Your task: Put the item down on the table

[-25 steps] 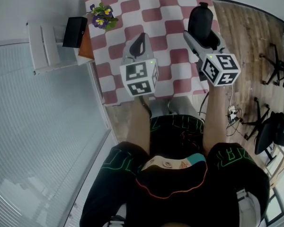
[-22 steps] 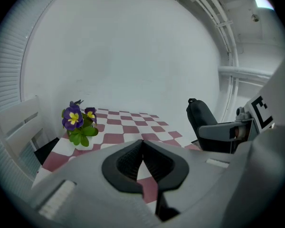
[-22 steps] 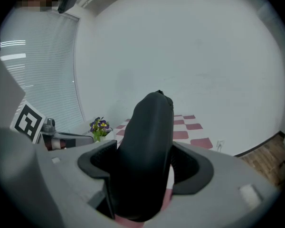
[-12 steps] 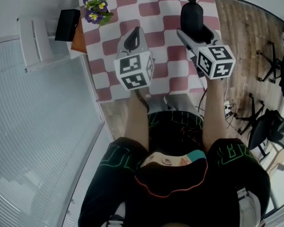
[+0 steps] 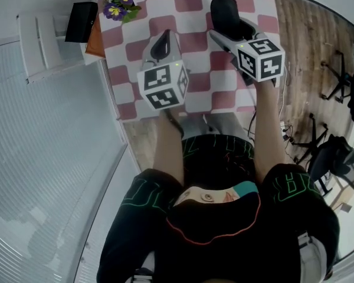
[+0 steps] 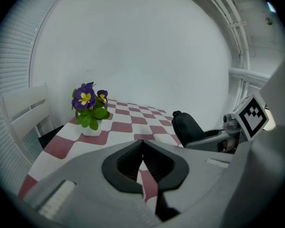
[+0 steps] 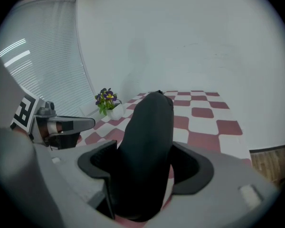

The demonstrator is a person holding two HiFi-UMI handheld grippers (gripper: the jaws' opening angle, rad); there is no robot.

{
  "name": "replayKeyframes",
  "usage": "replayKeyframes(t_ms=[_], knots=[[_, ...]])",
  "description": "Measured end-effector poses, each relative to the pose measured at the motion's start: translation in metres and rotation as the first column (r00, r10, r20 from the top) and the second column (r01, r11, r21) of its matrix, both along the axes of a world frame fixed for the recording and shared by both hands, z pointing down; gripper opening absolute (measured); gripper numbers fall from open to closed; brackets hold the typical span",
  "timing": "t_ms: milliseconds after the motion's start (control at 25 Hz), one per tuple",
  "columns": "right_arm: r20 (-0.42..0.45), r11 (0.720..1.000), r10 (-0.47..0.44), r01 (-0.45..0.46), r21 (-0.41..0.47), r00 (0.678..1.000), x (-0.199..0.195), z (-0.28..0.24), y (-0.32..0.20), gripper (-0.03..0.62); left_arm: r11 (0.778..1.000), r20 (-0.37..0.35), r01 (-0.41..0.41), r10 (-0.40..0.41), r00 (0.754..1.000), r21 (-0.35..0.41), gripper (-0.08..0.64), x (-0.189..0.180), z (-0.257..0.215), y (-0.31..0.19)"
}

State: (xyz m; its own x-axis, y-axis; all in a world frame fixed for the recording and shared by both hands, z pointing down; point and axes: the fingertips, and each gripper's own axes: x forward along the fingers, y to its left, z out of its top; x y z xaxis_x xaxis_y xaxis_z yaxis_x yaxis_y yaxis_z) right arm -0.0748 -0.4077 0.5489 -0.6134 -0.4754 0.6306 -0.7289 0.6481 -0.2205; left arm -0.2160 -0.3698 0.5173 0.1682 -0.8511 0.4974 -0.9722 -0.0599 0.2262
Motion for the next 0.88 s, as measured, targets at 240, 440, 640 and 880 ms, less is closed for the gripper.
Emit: replayKeyframes(t_ms=[240, 440, 640, 880], knots=[[-0.085, 0.996, -0.074, 0.069, -0.056, 0.994, -0.013, 0.024, 0.001, 0.351, 1.000, -0.004, 0.019, -0.019, 1.000, -0.021, 0.009, -0.005, 0.010, 0.008], [-0.143, 0.988, -0.103, 0.084, -0.131, 0.984, -0.015, 0.051, 0.011, 0.354, 0.999, 0.000, 0.042, -0.042, 0.999, -0.019, 0.009, -0.009, 0.009, 0.009], [-0.191, 0.986, -0.132, 0.108, -0.131, 0.973, -0.020, 0.066, 0.017, 0.341, 0.998, 0.002, 0.059, -0.059, 0.998, -0.028, 0.009, -0.011, 0.012, 0.012], [-0.193, 0.984, -0.147, 0.124, -0.125, 0.970, -0.022, 0.066, 0.017, 0.341, 0.998, 0.011, 0.064, -0.064, 0.998, -0.029, 0.009, -0.002, 0.012, 0.014]])
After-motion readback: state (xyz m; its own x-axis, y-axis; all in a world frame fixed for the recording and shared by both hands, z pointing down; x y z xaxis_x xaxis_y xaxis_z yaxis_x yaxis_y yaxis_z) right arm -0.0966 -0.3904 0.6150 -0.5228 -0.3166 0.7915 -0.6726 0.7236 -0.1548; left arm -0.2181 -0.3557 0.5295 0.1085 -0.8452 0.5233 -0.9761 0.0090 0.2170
